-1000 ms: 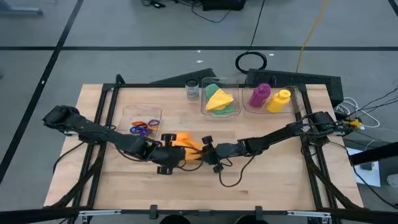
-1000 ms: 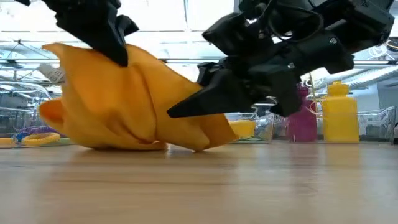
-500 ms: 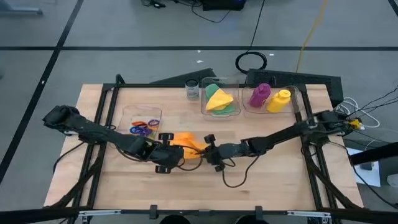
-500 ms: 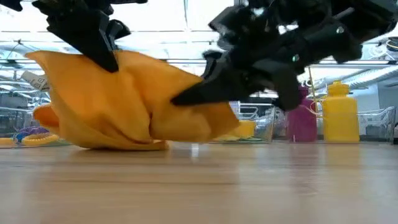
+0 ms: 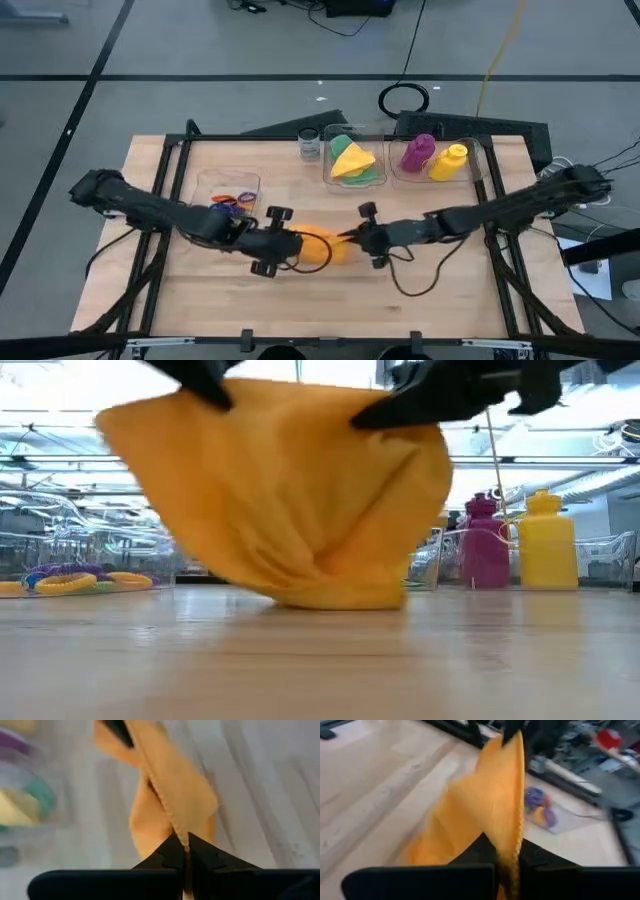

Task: Pick & Place Sports Items
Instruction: Fold the orange towel

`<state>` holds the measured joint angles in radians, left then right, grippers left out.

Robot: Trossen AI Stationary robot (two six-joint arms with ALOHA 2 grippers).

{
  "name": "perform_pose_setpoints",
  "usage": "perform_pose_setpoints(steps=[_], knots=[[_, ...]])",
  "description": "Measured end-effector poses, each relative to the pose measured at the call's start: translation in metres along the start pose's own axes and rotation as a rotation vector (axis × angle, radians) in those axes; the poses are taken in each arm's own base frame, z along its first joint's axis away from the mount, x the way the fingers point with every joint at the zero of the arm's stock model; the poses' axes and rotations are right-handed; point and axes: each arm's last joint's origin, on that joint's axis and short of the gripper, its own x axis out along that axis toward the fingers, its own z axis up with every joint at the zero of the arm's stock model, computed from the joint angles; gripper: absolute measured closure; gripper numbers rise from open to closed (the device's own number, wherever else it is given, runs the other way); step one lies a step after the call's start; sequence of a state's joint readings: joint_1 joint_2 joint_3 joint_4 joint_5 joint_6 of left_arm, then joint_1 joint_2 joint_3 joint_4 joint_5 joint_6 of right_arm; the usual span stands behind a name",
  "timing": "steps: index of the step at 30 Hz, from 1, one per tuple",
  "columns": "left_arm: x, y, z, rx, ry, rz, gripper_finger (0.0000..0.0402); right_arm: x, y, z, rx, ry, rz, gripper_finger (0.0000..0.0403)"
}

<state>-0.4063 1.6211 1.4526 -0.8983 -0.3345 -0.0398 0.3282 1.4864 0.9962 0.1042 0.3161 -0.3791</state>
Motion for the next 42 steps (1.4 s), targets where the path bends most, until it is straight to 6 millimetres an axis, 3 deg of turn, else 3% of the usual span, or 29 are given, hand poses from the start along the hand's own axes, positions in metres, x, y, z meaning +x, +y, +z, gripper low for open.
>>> perform_pose_setpoints(steps=[7, 12, 20, 32, 42], knots=[[-0.037, 0.014, 0.027, 0.085, -0.114, 0.014, 0.0401, -0.049, -0.005, 0.027, -0.045, -0.019, -0.070, 0.0403], [-0.053, 0.020, 0.036, 0.099, -0.167, 0.016, 0.0401, -0.067, -0.004, 0.055, -0.034, 0.031, -0.046, 0.0403], [-0.063, 0.014, 0.041, 0.065, -0.212, -0.073, 0.0401, -0.066, 0.008, 0.086, -0.023, 0.068, 0.023, 0.0403], [-0.078, -0.026, 0.038, 0.024, -0.242, -0.157, 0.0401, -0.074, 0.041, 0.102, 0.009, 0.027, 0.105, 0.0403], [-0.087, -0.044, 0.043, 0.047, -0.325, -0.289, 0.0402, -0.087, 0.061, 0.112, 0.021, -0.050, 0.167, 0.0403]])
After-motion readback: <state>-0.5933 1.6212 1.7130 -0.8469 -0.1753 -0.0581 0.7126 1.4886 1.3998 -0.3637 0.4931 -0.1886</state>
